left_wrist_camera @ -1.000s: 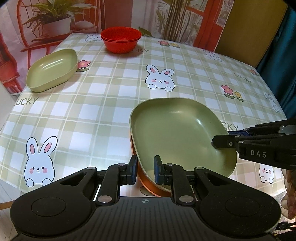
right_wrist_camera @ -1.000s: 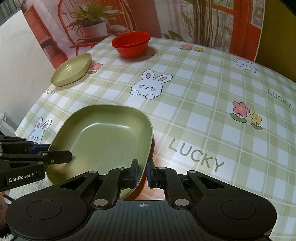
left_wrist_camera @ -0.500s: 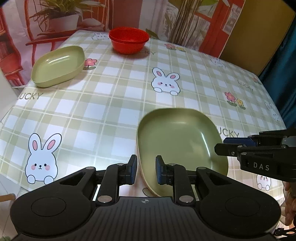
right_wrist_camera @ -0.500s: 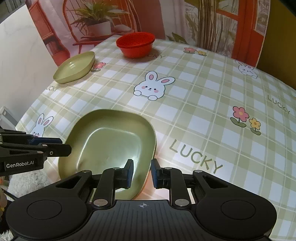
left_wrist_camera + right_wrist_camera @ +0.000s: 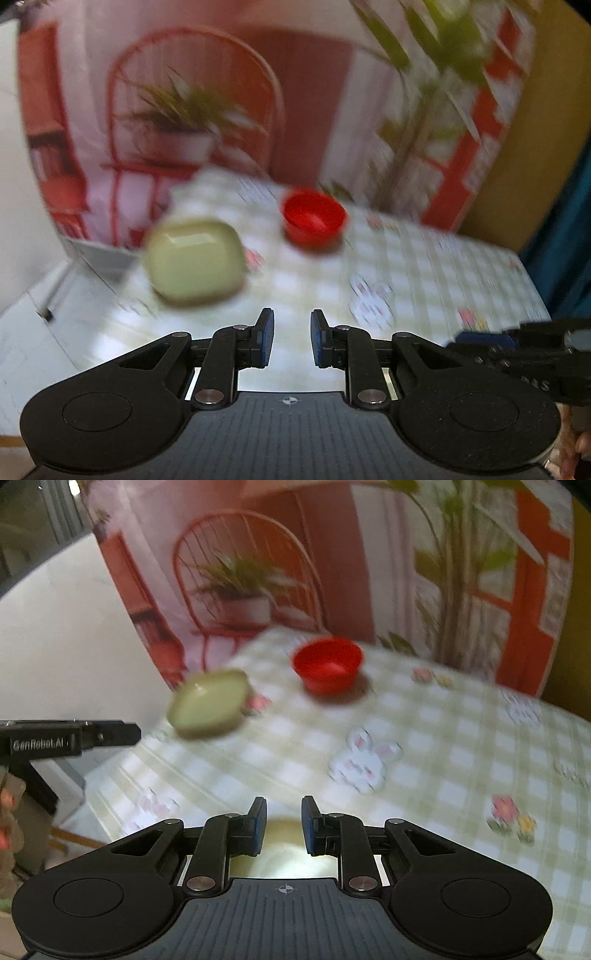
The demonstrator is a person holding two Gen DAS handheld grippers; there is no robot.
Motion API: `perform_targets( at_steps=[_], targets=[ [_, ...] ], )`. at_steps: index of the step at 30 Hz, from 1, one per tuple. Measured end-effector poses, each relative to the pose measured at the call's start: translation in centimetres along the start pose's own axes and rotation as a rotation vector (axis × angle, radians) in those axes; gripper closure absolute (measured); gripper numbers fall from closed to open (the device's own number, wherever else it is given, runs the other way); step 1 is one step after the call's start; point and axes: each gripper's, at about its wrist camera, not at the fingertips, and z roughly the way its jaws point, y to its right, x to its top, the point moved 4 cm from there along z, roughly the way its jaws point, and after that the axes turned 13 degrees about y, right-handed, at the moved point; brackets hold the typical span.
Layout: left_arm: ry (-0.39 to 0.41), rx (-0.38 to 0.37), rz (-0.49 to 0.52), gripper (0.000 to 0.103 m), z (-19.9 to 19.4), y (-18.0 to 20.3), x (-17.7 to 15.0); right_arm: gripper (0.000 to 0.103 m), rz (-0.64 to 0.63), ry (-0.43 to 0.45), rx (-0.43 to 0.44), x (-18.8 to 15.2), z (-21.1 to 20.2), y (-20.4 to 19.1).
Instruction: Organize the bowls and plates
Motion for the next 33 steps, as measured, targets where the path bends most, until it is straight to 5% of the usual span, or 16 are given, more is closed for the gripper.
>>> perform_targets(
  at_steps=[14,17,19,25,33],
  targets=[
    [0.128,0.182,0.002,0.081,2.1,-12.6,8.3,0.083,-0.045,0.051,0.109,7.8,11.6,-11.6],
    [0.128,0.178,-0.044,0.078,4.3,-14.7,8.2,0.083,-0.026,0.036,0.09,8.4,15.7,-12.4],
    [0.11,0.175,-0.065,0.067,6.1,-15.8,7.5,0.083,-0.052,0.023,0.061,8.5,18.5,-12.6],
    [0.048,0.119,-0.111,0.067,11.1,-17.4,4.5,0.083,-0.086,-0.063,-0.013,7.5,25.2,-11.3],
    [-0.024,0.088,-0.134,0.066,16.0,-17.8,1.2,0.082,-0.077,-0.1,-0.086,6.4,29.1,-8.2]
  ],
)
